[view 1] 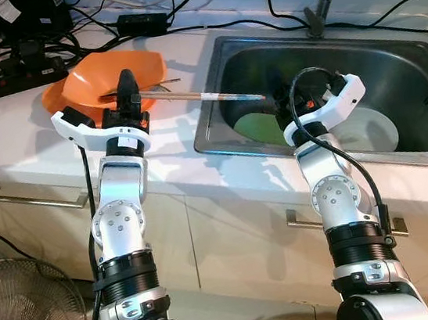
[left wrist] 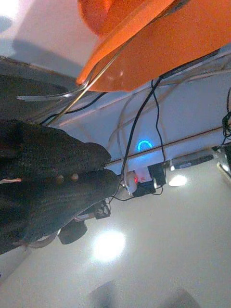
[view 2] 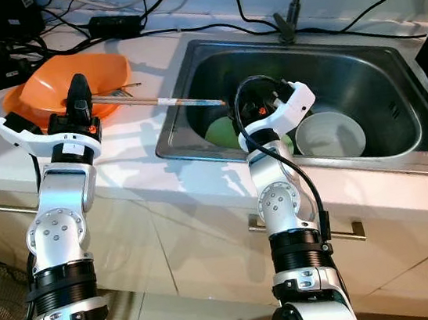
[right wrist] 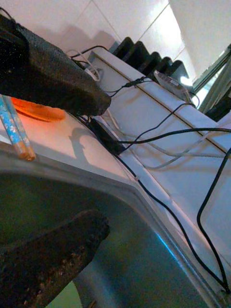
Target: Kitchen organization
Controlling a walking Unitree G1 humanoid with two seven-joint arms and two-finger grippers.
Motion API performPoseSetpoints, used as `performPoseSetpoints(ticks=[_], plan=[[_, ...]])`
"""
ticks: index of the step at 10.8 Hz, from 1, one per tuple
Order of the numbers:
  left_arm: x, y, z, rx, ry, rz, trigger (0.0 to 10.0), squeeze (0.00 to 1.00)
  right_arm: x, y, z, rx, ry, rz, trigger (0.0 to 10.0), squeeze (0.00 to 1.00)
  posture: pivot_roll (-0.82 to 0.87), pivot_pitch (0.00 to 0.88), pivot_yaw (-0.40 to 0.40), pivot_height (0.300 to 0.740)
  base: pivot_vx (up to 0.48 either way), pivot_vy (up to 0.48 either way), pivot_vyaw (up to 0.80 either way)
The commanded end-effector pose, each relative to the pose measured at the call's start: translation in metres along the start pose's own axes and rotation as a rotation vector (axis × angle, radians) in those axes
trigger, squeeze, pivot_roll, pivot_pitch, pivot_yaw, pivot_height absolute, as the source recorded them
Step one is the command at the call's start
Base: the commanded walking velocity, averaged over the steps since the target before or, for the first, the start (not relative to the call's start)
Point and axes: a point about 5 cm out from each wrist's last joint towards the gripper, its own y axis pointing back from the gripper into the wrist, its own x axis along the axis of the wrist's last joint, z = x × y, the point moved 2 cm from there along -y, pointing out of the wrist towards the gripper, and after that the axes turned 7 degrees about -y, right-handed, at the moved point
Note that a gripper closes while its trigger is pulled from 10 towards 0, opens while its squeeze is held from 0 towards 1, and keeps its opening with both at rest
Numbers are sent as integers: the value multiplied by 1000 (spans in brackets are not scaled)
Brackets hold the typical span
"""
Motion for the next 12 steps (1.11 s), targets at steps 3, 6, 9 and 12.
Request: performPoseSetpoints(ticks=[3, 6, 9, 12], plan=[[-17, -6, 15, -59, 80, -58, 10000, 0, -13, 3, -4, -11, -85, -10, 10000, 0, 65, 65, -42, 740, 0, 0, 0], [-13, -9, 17, -75, 95, -33, 10000, 0, -12, 2, -5, -9, -141, -10, 10000, 0, 65, 64, -44, 740, 0, 0, 0], [-10, -11, 18, -77, 99, -7, 10000, 0, -7, 0, -10, 7, -244, 6, 10000, 0, 61, 64, -46, 740, 0, 0, 0], [-13, -11, 22, -86, 105, -10, 10000, 0, -5, -1, -9, 7, -388, 6, 10000, 0, 66, 67, -48, 740, 0, 0, 0]])
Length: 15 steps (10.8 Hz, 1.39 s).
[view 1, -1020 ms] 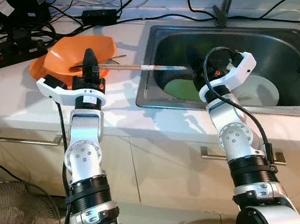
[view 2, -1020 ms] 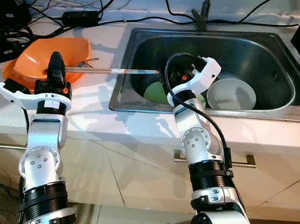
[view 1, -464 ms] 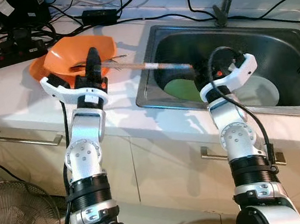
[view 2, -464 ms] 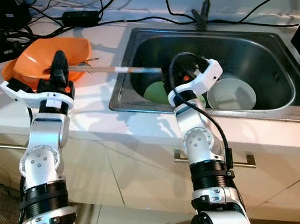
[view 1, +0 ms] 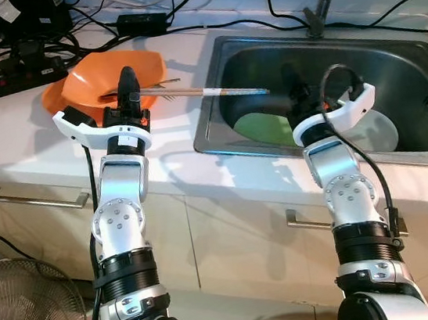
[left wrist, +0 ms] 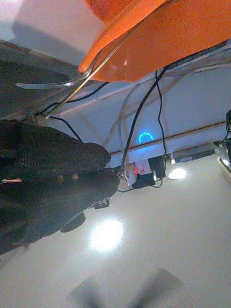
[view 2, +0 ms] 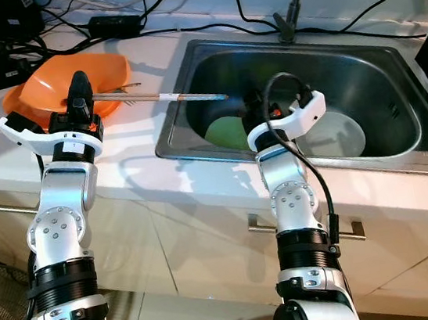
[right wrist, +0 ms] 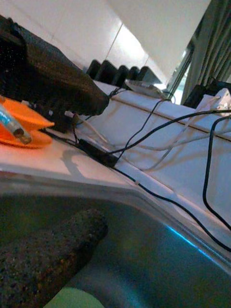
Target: Kitchen organization
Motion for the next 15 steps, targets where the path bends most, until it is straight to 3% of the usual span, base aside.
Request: performPoseSetpoints(ticks=[1, 11, 12, 13, 14, 15], plan=[[-19, -9, 23, -65, 69, -24, 10000, 0, -23, -2, -19, 60, -105, -37, 10000, 0, 63, 66, -49, 740, 0, 0, 0], [-37, -14, 36, -111, 121, -78, 10000, 0, -42, 2, -31, 121, -142, -149, 10000, 0, 63, 71, -45, 740, 0, 0, 0], [-38, -14, 36, -113, 123, -79, 10000, 0, -44, 4, -33, 136, -149, -167, 4902, 0, 63, 71, -45, 740, 0, 0, 0], [-39, -16, 36, -116, 127, -78, 10000, 0, -47, 5, -36, 150, -156, -188, 863, 0, 64, 71, -45, 740, 0, 0, 0], [-39, -16, 37, -117, 128, -79, 10000, 0, -48, 5, -36, 153, -156, -192, 941, 0, 64, 71, -45, 740, 0, 0, 0], [-42, -17, 38, -124, 135, -84, 10000, 0, -49, 6, -37, 160, -158, -198, 0, 0, 62, 72, -45, 740, 0, 0, 0]])
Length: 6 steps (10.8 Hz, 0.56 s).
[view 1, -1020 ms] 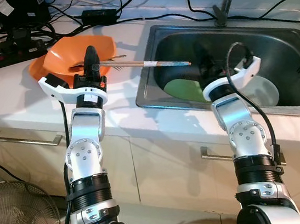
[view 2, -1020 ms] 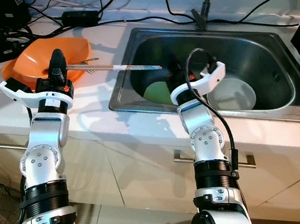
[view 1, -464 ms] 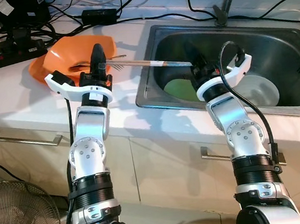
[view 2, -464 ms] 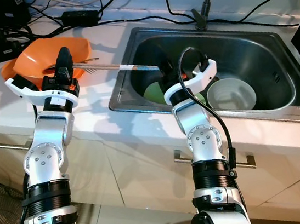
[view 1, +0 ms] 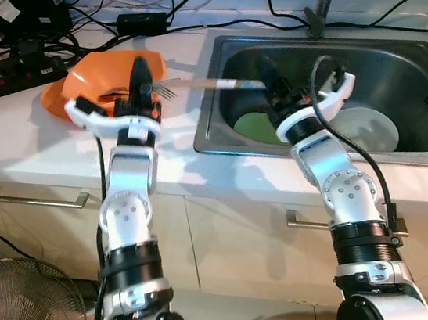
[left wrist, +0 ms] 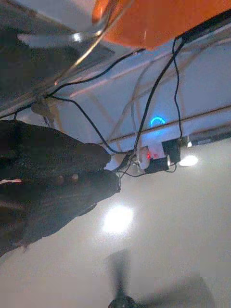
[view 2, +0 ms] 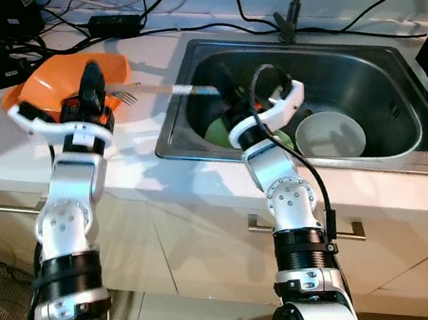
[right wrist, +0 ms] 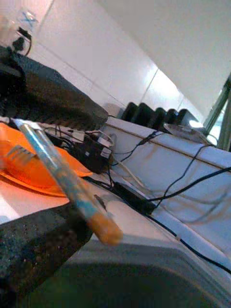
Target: Kitchen organization
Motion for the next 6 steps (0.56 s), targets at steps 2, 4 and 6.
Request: performPoseSetpoints(ticks=[2, 4, 6], plan=[[-29, -9, 22, -59, 101, -36, 10000, 0, -23, 1, -6, 30, -114, -10, 0, 0, 62, 73, -45, 740, 0, 0, 0], [-30, -9, 21, -57, 97, -40, 10000, 0, -23, 1, -7, 39, -124, -13, 0, 0, 64, 73, -44, 740, 0, 0, 0], [-30, -9, 20, -50, 89, -44, 10000, 0, -22, 2, -7, 39, -130, -8, 0, 0, 63, 72, -43, 740, 0, 0, 0]])
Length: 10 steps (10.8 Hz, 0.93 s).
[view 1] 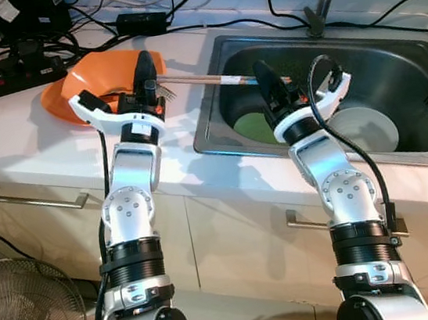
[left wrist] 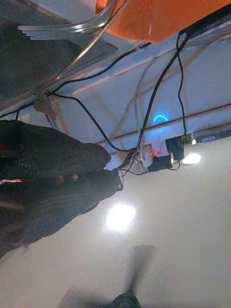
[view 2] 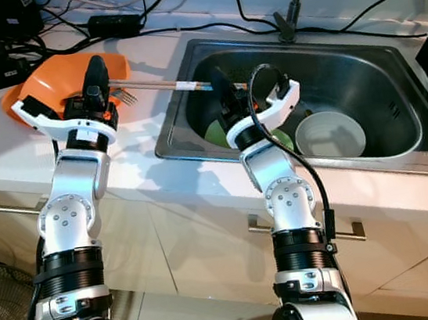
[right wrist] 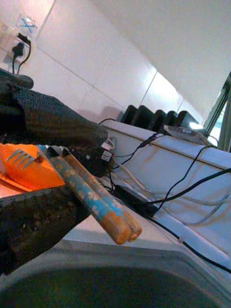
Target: Kitchen organization
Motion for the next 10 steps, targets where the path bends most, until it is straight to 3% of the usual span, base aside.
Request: performPoseSetpoints(ticks=[1, 6, 7, 10], plan=[[-29, -8, 18, -36, 71, -47, 10000, 0, -21, 2, -6, 33, -108, -4, 0, 0, 63, 73, -44, 740, 0, 0, 0], [-32, -6, 17, -33, 44, -68, 10000, 0, -17, 2, -6, 35, -115, 11, 0, 0, 63, 72, -43, 740, 0, 0, 0], [-35, -6, 18, -37, 31, -82, 10000, 1000, -15, 2, -5, 32, -121, 20, 0, 0, 65, 71, -43, 740, 0, 0, 0], [-36, -4, 19, -49, 27, -99, 10000, 1000, -10, 2, -3, 28, -150, 48, 0, 0, 66, 71, -43, 740, 0, 0, 0]])
